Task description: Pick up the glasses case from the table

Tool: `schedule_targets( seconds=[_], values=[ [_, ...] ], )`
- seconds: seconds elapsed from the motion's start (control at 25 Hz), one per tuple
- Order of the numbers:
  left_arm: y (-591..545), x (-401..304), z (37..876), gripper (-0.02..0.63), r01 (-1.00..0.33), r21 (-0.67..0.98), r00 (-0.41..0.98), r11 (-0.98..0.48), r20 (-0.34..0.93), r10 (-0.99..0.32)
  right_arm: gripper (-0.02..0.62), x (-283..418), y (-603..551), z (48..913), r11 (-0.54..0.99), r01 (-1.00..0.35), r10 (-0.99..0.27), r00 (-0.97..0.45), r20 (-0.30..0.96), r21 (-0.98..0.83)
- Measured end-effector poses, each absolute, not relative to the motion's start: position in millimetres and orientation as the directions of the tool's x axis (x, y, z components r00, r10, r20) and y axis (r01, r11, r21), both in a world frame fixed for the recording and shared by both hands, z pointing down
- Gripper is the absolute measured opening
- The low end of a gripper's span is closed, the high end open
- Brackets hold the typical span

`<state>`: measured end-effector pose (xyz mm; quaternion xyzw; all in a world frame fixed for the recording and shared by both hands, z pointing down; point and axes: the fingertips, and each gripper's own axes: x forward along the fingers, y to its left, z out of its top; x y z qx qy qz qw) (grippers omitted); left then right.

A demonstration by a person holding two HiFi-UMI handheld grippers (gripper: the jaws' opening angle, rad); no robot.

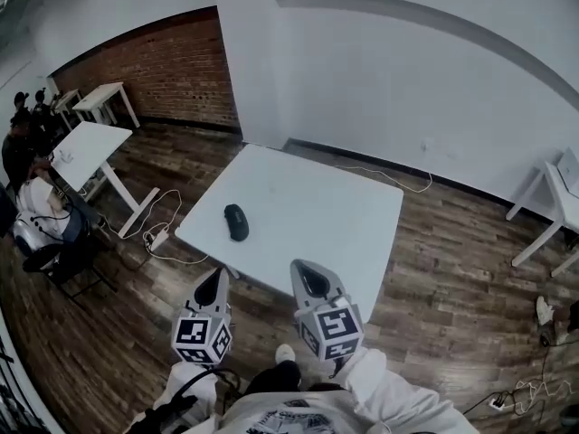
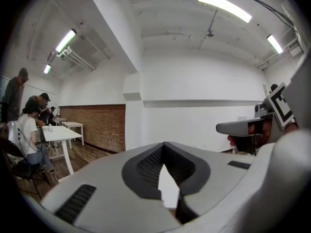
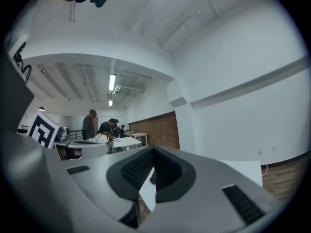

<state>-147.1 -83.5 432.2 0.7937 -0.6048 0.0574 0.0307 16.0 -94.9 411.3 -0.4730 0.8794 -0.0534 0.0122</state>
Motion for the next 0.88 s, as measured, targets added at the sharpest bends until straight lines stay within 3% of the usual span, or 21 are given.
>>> schedule_targets(
  seconds=[0.24, 0.88],
  values=[
    [-155.1, -169.5, 436.3, 0.028, -0.963, 0.003, 0.266, -0.270, 0.167, -0.949, 0.008, -7.0, -161.9, 414.3, 0.534, -0.838, -0.835, -0.543, 0.085, -0.111],
    [-210.3, -203.4, 462.1, 0.026, -0.982, -0.010, 0.180, -0.189, 0.254, -0.950, 0.008, -31.6, -233.1, 435.7, 0.561, -0.814, -0.808, -0.578, 0.114, -0.152]
  ],
)
